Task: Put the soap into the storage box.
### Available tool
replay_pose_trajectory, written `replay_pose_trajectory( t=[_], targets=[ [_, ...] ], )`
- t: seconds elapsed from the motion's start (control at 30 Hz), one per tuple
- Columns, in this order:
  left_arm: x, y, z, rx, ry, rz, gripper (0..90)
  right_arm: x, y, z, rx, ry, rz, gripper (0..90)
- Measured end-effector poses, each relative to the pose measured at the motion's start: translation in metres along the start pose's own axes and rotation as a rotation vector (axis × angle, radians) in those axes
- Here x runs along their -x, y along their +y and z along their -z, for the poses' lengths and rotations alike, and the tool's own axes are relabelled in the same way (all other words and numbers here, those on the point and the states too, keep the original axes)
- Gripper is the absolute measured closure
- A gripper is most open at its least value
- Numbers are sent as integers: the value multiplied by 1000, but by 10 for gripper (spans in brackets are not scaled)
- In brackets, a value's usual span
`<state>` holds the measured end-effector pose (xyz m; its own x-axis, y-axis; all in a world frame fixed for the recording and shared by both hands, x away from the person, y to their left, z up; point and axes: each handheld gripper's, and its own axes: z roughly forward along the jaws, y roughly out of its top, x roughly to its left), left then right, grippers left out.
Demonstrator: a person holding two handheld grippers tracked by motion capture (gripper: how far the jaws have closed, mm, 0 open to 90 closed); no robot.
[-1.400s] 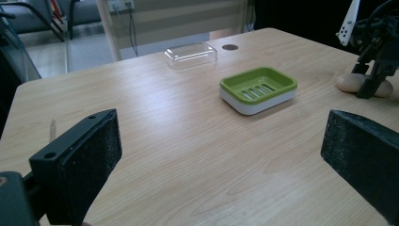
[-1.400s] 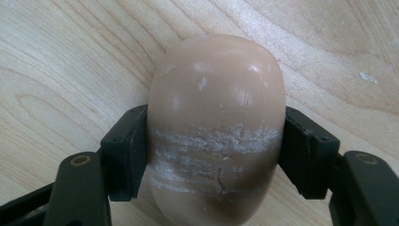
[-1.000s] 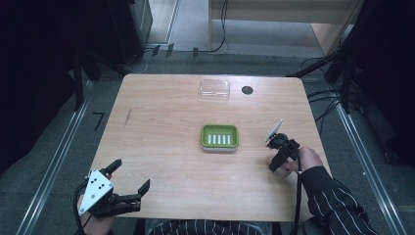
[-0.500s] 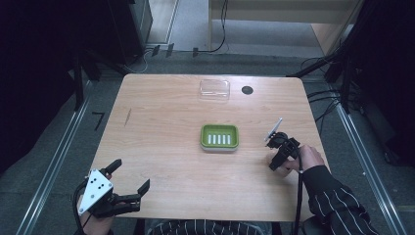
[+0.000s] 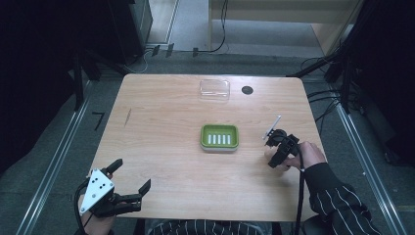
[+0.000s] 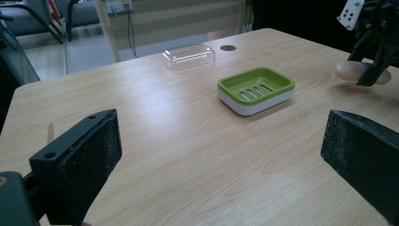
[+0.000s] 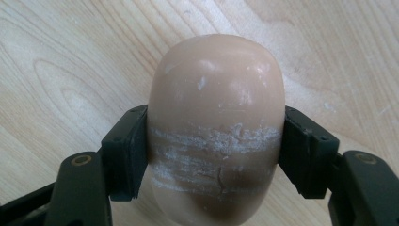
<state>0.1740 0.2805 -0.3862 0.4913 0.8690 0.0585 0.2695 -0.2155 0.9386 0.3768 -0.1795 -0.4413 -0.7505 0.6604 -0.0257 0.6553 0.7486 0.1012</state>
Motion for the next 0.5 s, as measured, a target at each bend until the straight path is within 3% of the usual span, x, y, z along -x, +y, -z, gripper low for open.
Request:
replay_pose_trajectory(
  t=[0.5],
  targets=[
    [0, 0, 0, -4, 2, -2, 0, -5, 14, 9, 24, -18, 74, 335]
  ],
)
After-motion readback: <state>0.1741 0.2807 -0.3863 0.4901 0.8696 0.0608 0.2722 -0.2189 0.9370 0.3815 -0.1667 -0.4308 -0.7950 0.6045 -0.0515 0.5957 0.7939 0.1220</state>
